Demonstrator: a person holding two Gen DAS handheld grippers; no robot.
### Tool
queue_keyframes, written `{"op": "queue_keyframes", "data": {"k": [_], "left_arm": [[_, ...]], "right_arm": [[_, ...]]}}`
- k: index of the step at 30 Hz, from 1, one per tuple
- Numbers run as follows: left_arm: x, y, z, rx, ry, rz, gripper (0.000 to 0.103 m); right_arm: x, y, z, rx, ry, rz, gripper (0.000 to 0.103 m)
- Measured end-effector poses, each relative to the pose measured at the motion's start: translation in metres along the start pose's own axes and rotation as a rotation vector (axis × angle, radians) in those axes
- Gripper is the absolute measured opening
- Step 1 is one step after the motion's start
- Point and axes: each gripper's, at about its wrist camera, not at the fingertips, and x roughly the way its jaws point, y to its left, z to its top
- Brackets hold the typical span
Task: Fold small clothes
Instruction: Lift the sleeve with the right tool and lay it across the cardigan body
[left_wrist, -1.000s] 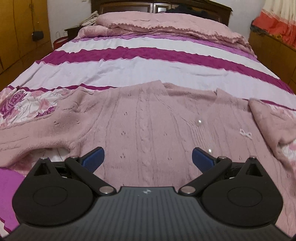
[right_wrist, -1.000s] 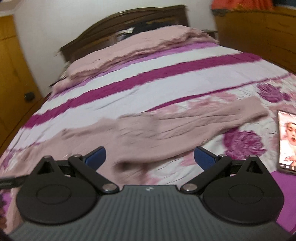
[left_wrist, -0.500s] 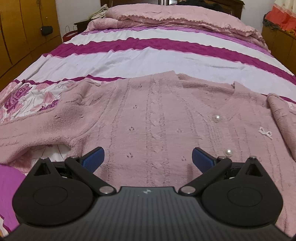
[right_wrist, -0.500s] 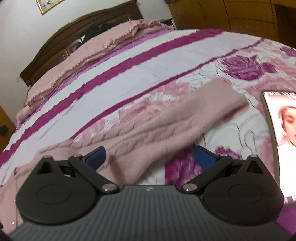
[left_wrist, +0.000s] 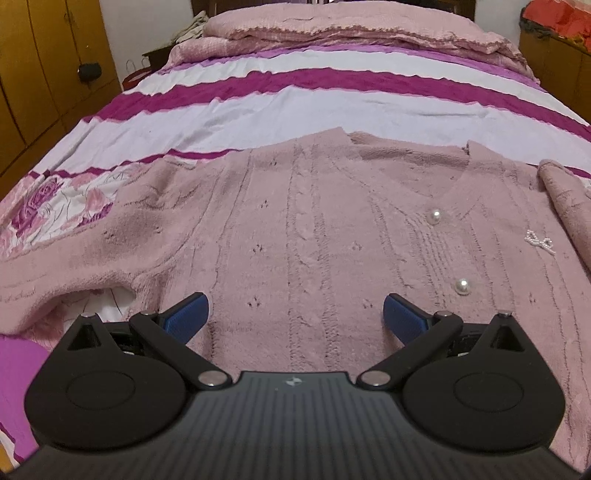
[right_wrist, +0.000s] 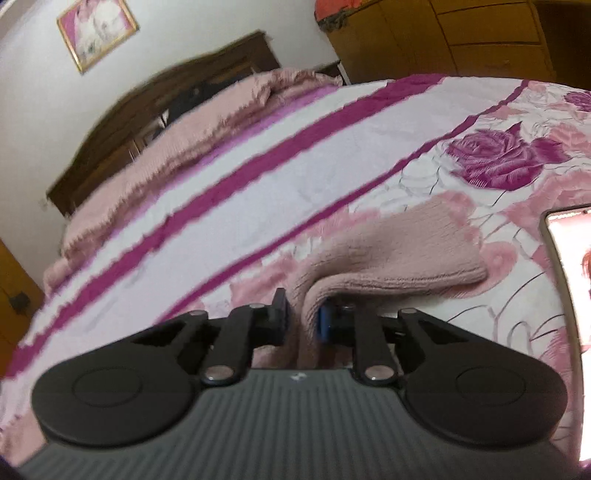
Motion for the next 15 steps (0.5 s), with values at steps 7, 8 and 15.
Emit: {"op": "queue_keyframes", "data": {"k": [7,8,15], "left_arm": [[-0.012,0.007,0.002,-0.025,-0.021,-0.013,0.103],[-0.014,0.008,0.002,-0.030,-0.024,-0.013,0.103],[-0.027,0.020,-0.001,-0.056,-0.045,-0.012,0.103]], "right_arm": [[-0.048,0.001,0.038,-0.055,-0.123,-0.044,0.018],[-0.055,0.000,0.044,-0.058,-0.137,-0.050,0.018],[-0.098,0.003,0.075,-0.076,-0.219,-0.080,0.018]]}}
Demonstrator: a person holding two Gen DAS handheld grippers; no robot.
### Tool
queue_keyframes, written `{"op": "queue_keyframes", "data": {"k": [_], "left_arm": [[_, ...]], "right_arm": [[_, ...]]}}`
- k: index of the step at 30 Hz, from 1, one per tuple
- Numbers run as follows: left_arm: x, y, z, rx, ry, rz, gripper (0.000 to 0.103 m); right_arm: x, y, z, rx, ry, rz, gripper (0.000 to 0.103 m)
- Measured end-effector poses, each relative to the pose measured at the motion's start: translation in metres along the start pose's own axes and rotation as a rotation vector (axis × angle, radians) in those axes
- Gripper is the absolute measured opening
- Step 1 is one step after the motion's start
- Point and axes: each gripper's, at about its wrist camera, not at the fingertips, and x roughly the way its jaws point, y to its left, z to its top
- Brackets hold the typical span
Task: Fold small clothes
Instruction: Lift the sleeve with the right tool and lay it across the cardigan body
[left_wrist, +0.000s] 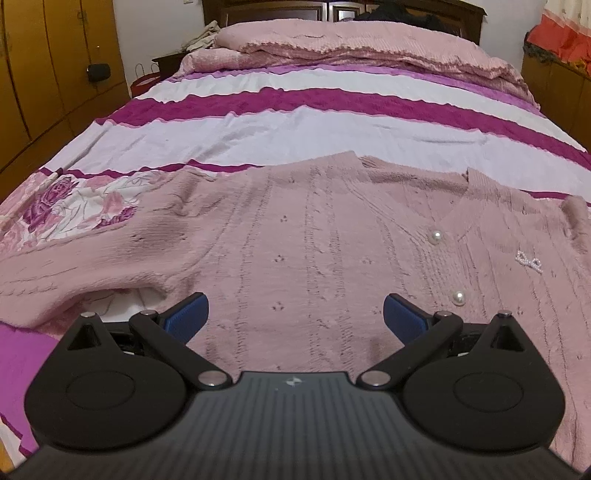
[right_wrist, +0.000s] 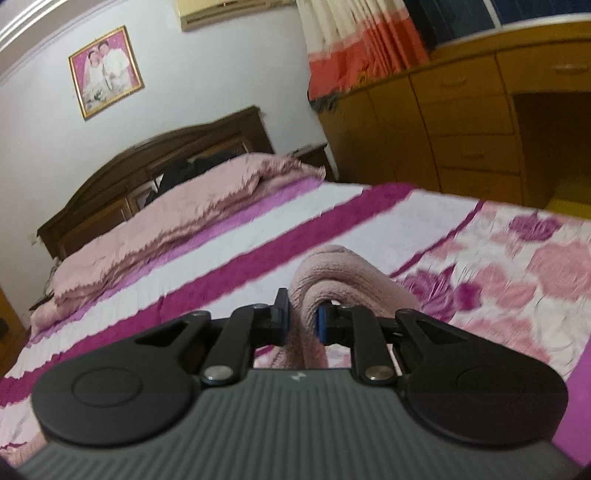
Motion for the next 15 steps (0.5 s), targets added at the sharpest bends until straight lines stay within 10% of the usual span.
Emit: {"op": "queue_keyframes", "data": {"k": [15], "left_arm": [[-0.024,0.041,-0.009,0.012,-0.024,0.059,0.103]], "right_arm": [[-0.028,0.117,0.010,-0.100,0.033,0.205,0.018]]}}
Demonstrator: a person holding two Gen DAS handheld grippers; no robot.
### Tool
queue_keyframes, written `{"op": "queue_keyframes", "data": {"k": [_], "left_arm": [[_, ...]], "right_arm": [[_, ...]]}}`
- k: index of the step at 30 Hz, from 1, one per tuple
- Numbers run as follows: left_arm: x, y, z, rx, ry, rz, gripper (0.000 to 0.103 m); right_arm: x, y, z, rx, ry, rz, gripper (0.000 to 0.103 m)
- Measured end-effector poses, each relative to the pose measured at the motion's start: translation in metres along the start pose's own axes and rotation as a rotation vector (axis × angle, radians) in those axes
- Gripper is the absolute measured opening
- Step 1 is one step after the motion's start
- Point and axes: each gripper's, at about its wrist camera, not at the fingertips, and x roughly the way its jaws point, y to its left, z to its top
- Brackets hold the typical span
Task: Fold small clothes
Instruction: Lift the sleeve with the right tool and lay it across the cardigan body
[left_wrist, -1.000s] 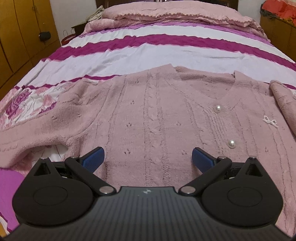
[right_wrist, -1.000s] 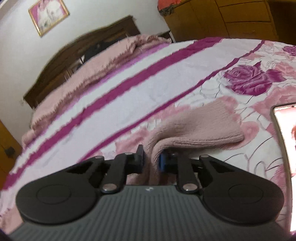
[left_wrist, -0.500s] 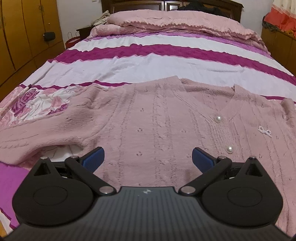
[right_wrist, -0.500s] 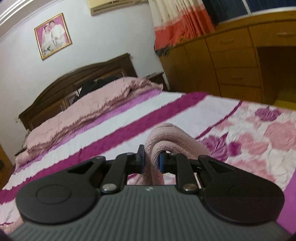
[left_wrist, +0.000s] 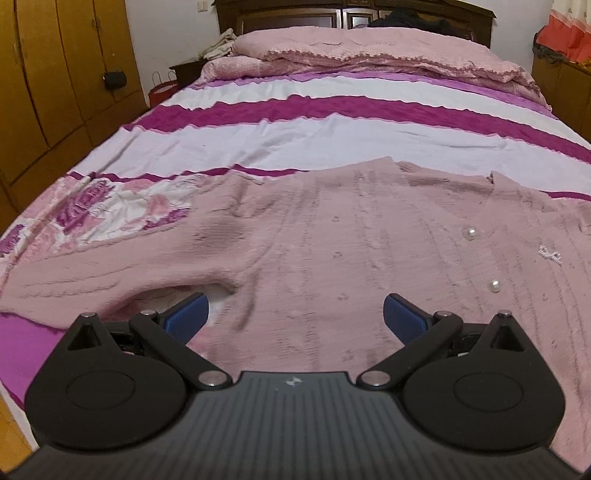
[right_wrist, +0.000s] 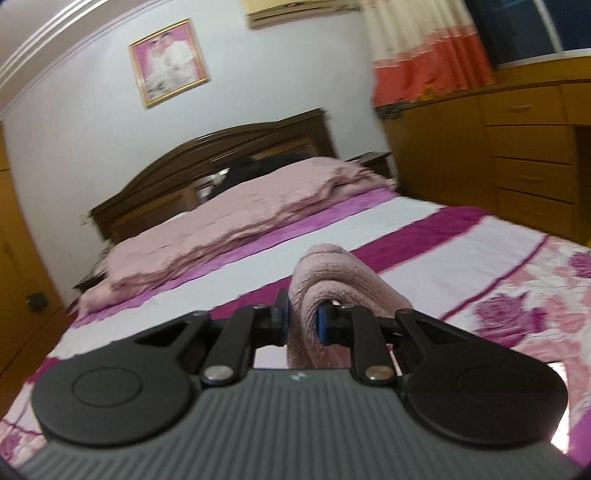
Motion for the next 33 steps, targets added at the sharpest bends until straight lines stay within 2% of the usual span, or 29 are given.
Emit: {"op": "queue_keyframes", "data": {"k": [6,15,21,25,30,33], "left_arm": [[-0.010,0.026,-0.009,0.020,-0.007,0.036,0.103],[-0.022,0.078,-0.016,-0.081,-0.009,0.023,0.103],[-0.030,0.110,-0.020,-0.146,-0.027,0.044,0.103],[-0.034,0.127,-0.024,-0.177,-0.036,0.046,0.103],[-0.034,0.144,-0.031,-0.197,-0.036,0.057,0.103],[-0.031,0.153,-0.034,-0.219,-0.034,0.054,0.103]], "right_arm": [[0.009,0.072,-0.014,-0.062,0.011,0.088,0.018],[0.013,0.172,-0.042,-0.106,-0.002,0.200,0.018],[0.029,0.228,-0.087,-0.128,0.085,0.269,0.018],[0.041,0.257,-0.130,-0.171,0.165,0.301,0.017],[0.050,0.280,-0.181,-0.204,0.270,0.331,0.018],[0.060,0.289,-0.204,-0.199,0.342,0.378,0.018]]}}
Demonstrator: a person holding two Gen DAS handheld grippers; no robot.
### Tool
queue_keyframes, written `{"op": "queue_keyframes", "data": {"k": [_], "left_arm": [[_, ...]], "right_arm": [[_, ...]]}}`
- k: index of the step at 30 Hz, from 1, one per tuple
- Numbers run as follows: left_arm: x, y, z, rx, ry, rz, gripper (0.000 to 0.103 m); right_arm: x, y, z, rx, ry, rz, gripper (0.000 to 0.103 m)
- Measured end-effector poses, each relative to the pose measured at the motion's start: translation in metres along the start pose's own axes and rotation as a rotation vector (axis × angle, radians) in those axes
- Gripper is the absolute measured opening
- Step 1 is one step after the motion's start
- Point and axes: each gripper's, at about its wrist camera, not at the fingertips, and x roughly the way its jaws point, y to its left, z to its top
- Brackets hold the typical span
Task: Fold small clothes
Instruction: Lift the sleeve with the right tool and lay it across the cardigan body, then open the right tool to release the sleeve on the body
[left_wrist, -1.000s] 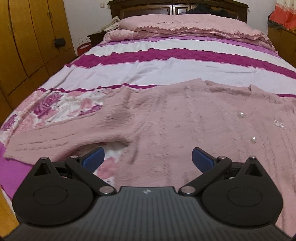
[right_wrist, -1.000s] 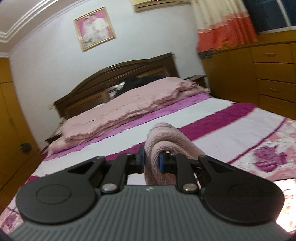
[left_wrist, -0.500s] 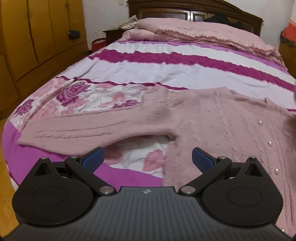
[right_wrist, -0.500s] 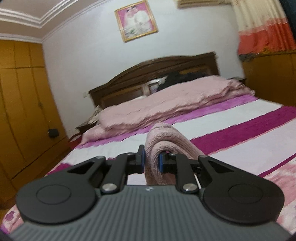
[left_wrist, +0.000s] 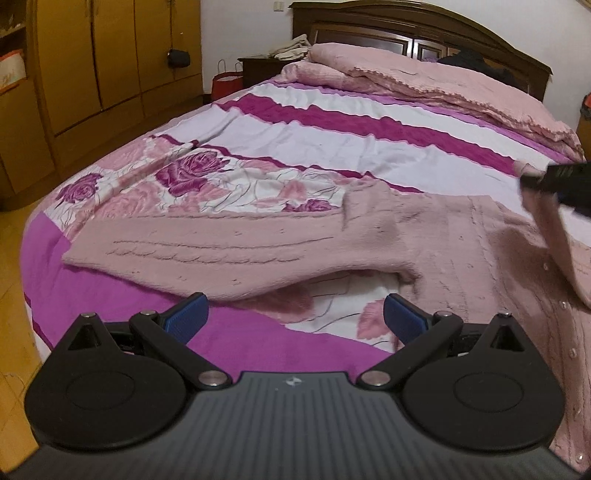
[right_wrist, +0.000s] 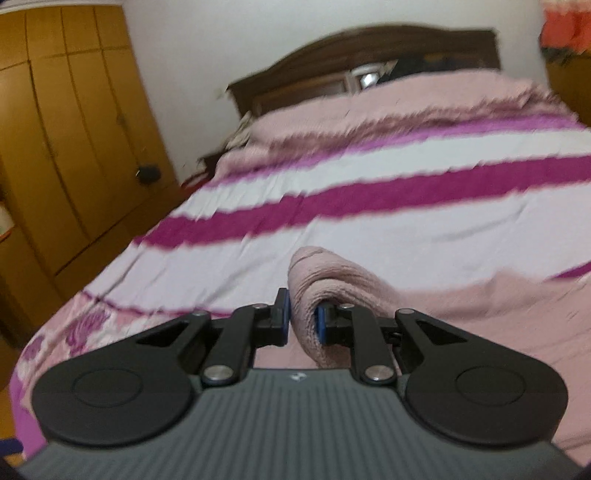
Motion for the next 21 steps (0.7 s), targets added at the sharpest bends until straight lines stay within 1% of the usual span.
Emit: {"op": "queue_keyframes", "data": {"k": [2,5,10,14,17,19,20,21], "left_arm": [[0.003,0.004,0.000,-0.010,0.002,0.000,0.103],[0.008,0.008,-0.001,-0.020,0.010,0.007,0.103],[0.016,0.017,-0.005,-0.047,0.026,0.015,0.103],[0.020,0.020,-0.005,-0.069,0.036,0.004,0.103],[0.022,0.018,-0.002,-0.075,0.037,-0.008,0.103],[0.024,0.015,0.001,-0.076,0.035,-0.020,0.103],[0.025,0.012,0.003,-0.076,0.033,-0.029,0.103],[0.025,0.009,0.005,-0.074,0.029,-0.040,0.103]], "right_arm": [[0.012,0.007,-0.010,-0.007,0.037,0.027,0.018],[0.021,0.015,-0.022,-0.043,0.066,0.070,0.017],[0.024,0.034,-0.037,-0.134,0.088,0.113,0.017],[0.025,0.033,-0.040,-0.114,0.138,0.158,0.020],[0.022,0.031,-0.042,-0.130,0.187,0.173,0.020],[0.016,0.027,-0.043,-0.129,0.199,0.185,0.021],[0.012,0.024,-0.043,-0.122,0.200,0.194,0.026],[0.006,0.020,-0.043,-0.108,0.197,0.206,0.043]]}}
